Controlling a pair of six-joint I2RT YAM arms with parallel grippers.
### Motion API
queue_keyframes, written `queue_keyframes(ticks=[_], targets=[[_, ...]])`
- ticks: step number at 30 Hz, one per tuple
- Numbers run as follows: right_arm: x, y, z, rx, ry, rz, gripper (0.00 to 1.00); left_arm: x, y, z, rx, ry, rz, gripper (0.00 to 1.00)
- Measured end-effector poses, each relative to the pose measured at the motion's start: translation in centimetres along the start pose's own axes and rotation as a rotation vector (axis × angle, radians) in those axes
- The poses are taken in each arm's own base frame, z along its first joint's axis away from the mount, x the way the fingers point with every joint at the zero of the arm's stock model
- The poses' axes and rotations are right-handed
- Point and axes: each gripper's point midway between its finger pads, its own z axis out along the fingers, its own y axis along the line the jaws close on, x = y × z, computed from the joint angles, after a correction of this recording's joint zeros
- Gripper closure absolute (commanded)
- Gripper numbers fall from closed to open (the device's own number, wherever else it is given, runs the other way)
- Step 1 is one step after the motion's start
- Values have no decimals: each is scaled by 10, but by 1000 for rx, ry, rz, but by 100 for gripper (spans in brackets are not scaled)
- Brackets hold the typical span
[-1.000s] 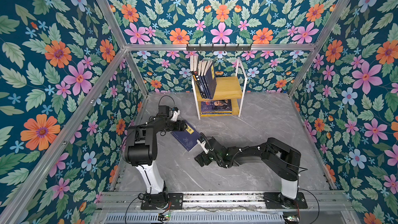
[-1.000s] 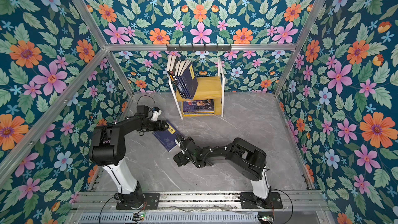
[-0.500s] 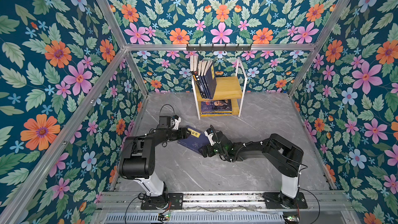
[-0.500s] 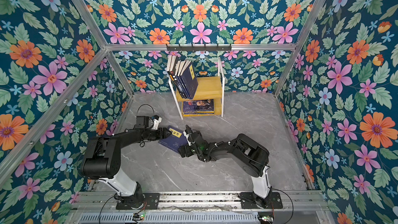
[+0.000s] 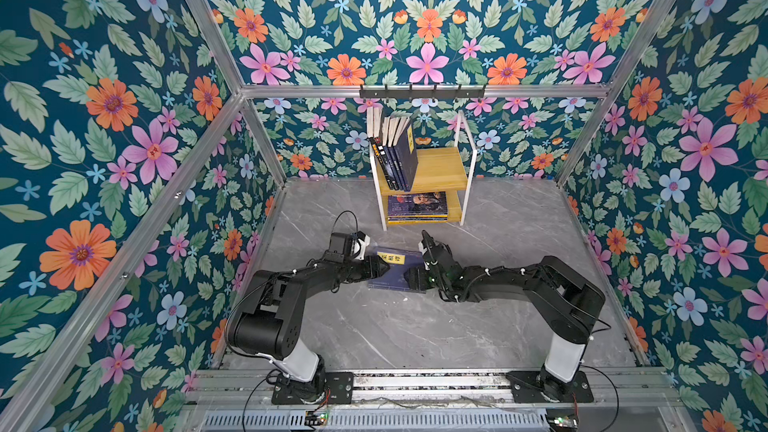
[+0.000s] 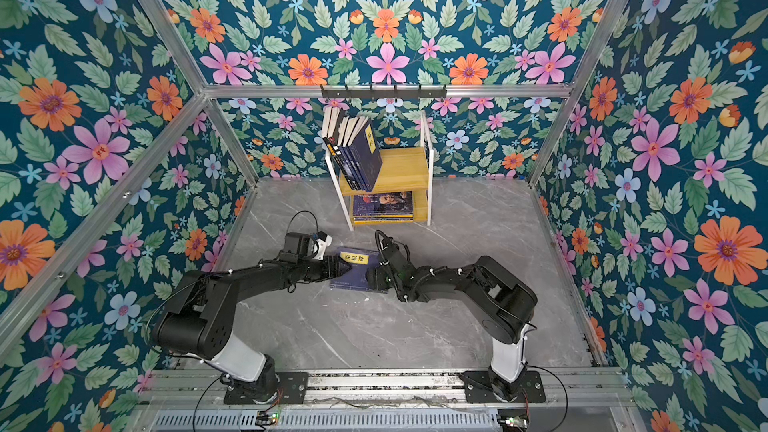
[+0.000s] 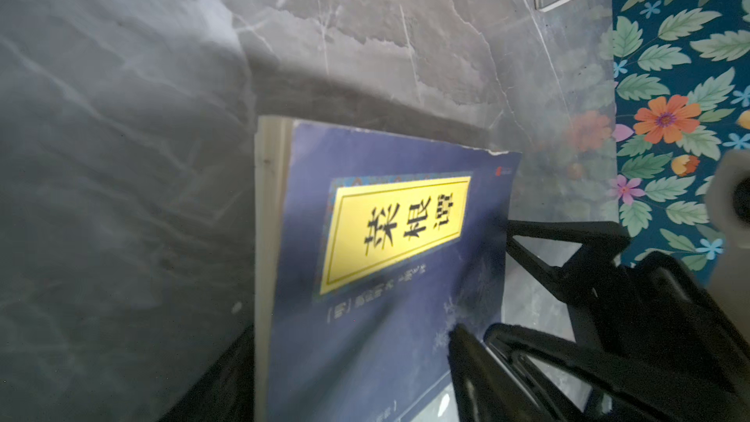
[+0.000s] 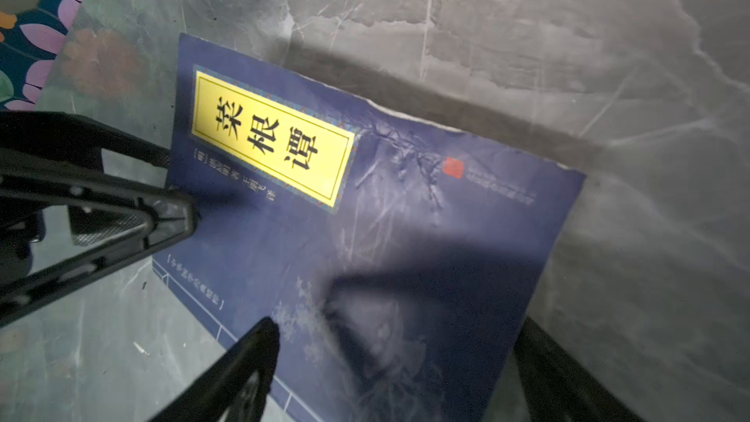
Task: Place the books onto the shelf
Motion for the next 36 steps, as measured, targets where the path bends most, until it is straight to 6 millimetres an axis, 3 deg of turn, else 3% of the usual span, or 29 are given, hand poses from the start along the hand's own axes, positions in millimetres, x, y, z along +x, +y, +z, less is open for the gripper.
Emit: queue_keyframes(ticks=[4,11,20,23,29,36], targets=[[6,-5,-9,20,26,18,11,2,-6,-3,19,11,-25,27],[12,-9,-13,36,49,59,14,-17,-11,-3,36,-3,-34,21],[16,-14,-19,42,51,93,14,-19,2,2,0,15,-42,13],[15,-15,-18,48,58,94,16,-22,0,7,18,23,-39,19],[10,-11,-11,43,59,97,18,-17,0,10,22,44,-45,42],[1,-8,-3,49,64,89,18,-22,-9,-2,15,22,-36,58]])
